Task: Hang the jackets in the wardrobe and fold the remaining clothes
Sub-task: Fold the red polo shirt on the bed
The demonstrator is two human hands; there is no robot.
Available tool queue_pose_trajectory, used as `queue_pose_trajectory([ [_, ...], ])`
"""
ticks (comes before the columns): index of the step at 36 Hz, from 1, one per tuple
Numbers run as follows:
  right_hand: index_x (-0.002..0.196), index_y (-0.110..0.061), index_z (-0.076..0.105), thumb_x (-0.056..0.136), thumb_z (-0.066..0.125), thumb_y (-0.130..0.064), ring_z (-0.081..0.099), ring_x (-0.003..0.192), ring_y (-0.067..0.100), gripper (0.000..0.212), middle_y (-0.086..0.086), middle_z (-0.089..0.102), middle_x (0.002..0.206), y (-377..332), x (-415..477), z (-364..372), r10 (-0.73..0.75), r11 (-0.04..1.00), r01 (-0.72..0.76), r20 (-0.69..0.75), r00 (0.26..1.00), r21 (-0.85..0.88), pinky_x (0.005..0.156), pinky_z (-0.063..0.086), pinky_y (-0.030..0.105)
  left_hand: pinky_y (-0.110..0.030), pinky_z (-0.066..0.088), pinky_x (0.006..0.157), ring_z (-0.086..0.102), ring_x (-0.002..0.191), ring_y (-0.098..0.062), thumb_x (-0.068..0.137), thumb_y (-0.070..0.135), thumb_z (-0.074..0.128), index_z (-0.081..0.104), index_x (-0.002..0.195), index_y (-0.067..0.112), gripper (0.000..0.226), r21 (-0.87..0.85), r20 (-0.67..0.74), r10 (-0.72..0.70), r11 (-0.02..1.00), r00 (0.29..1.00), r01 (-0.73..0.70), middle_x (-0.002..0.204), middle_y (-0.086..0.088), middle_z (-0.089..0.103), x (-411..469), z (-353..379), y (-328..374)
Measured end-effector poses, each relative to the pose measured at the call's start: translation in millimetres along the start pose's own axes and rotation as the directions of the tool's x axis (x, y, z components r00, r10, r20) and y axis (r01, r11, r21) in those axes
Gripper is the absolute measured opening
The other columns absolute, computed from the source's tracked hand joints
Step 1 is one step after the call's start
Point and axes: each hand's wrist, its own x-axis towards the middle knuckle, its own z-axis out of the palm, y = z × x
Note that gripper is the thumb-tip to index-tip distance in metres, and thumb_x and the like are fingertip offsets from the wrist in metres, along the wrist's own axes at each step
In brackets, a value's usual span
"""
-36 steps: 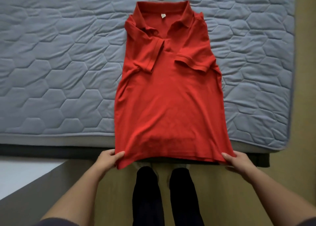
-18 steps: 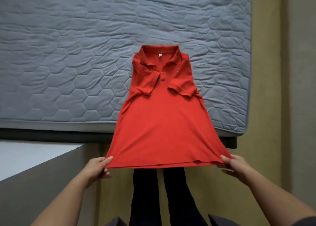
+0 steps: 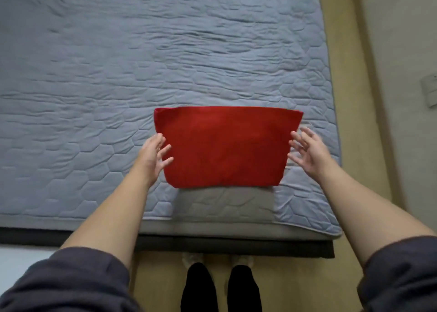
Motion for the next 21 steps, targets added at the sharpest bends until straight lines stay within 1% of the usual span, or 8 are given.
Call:
queue_pose_trajectory([
  [3, 0.108, -0.025, 0.050, 0.097, 0.047, -0.013, 0.055, 0.082, 0.016, 0.017, 0.000, 0.062, 0.096, 31.6, -4.8, -4.5, 0.056, 0.990, -0.055, 0.006, 0.998, -0.133, 0.070, 0.042, 0.032, -0.034, 0.043, 0.076, 0.055, 0.091, -0.013, 0.101, 0.024, 0.042, 0.050, 0.100, 0.023, 0.008, 0.167, -0.029, -0.070, 0.983, 0.997, 0.074, 0.115, -0.001, 0.046, 2.8, 6.7, -25.8],
  [5, 0.119, -0.018, 0.052, 0.095, 0.051, -0.011, 0.054, 0.088, 0.020, 0.025, 0.007, 0.061, 0.102, 65.7, -10.4, -17.5, 0.136, 0.952, -0.141, -0.034, 0.990, -0.271, 0.065, 0.039, 0.028, -0.030, 0.041, 0.070, 0.053, 0.082, -0.011, 0.100, 0.021, 0.045, 0.048, 0.088, 0.022, 0.011, 0.267, -0.091, -0.134, 0.951, 0.987, 0.154, 0.111, -0.002, 0.049, 5.4, -1.7, -55.0],
  [7, 0.126, -0.010, 0.052, 0.094, 0.053, -0.011, 0.053, 0.096, 0.021, 0.031, 0.014, 0.061, 0.111, 98.0, -9.6, -33.4, 0.195, 0.898, -0.225, -0.117, 0.974, -0.378, 0.069, 0.039, 0.030, -0.032, 0.042, 0.075, 0.053, 0.088, -0.016, 0.098, 0.020, 0.049, 0.051, 0.098, 0.021, 0.002, 0.366, -0.162, -0.163, 0.906, 0.973, 0.213, 0.109, -0.005, 0.052, 11.2, -16.0, -85.9],
  [10, 0.127, -0.007, 0.052, 0.095, 0.054, -0.011, 0.055, 0.105, 0.029, 0.032, 0.020, 0.057, 0.127, 139.9, 8.9, -54.0, 0.234, 0.829, -0.319, -0.234, 0.944, -0.460, 0.079, 0.041, 0.036, -0.033, 0.044, 0.072, 0.054, 0.088, -0.021, 0.094, 0.018, 0.056, 0.055, 0.111, 0.011, 0.018, 0.473, -0.247, -0.169, 0.838, 0.954, 0.271, 0.106, -0.012, 0.056, 31.1, -37.2, -126.9],
  [13, 0.134, -0.005, 0.045, 0.093, 0.058, -0.013, 0.051, 0.119, 0.037, 0.043, 0.020, 0.051, 0.132, 176.2, 45.3, -60.8, 0.181, 0.799, -0.311, -0.288, 0.940, -0.515, 0.087, 0.046, 0.048, -0.044, 0.046, 0.093, 0.054, 0.111, -0.032, 0.091, 0.017, 0.062, 0.049, 0.127, 0.003, 0.041, 0.550, -0.286, -0.105, 0.796, 0.952, 0.253, 0.123, -0.017, 0.055, 67.2, -44.9, -159.6],
  [15, 0.139, -0.007, 0.039, 0.091, 0.062, -0.016, 0.049, 0.121, 0.035, 0.053, 0.019, 0.047, 0.135, 184.1, 65.6, -57.9, 0.124, 0.827, -0.261, -0.292, 0.948, -0.498, 0.094, 0.045, 0.049, -0.047, 0.045, 0.098, 0.054, 0.115, -0.029, 0.088, 0.017, 0.066, 0.042, 0.133, 0.002, 0.053, 0.552, -0.301, -0.041, 0.807, 0.953, 0.209, 0.129, -0.017, 0.052, 84.4, -44.3, -167.3],
  [18, 0.143, -0.016, 0.031, 0.089, 0.065, -0.022, 0.049, 0.123, 0.028, 0.064, 0.012, 0.044, 0.139, 208.4, 104.6, -46.8, 0.132, 0.902, -0.250, -0.328, 0.935, -0.351, 0.090, 0.046, 0.045, -0.040, 0.051, 0.076, 0.064, 0.093, -0.010, 0.088, 0.018, 0.067, 0.040, 0.133, 0.005, 0.054, 0.429, -0.301, -0.043, 0.886, 0.953, 0.176, 0.124, -0.012, 0.055, 118.2, -43.5, -193.2],
  [21, 0.141, -0.018, 0.033, 0.089, 0.066, -0.024, 0.050, 0.124, 0.025, 0.061, 0.006, 0.047, 0.140, 229.1, 133.5, -32.8, 0.198, 0.945, -0.267, -0.320, 0.927, -0.190, 0.081, 0.049, 0.041, -0.040, 0.052, 0.079, 0.061, 0.108, -0.028, 0.087, 0.023, 0.067, 0.044, 0.131, 0.008, 0.053, 0.287, -0.336, -0.115, 0.933, 0.935, 0.218, 0.126, -0.013, 0.057, 144.6, -42.8, -217.3],
])
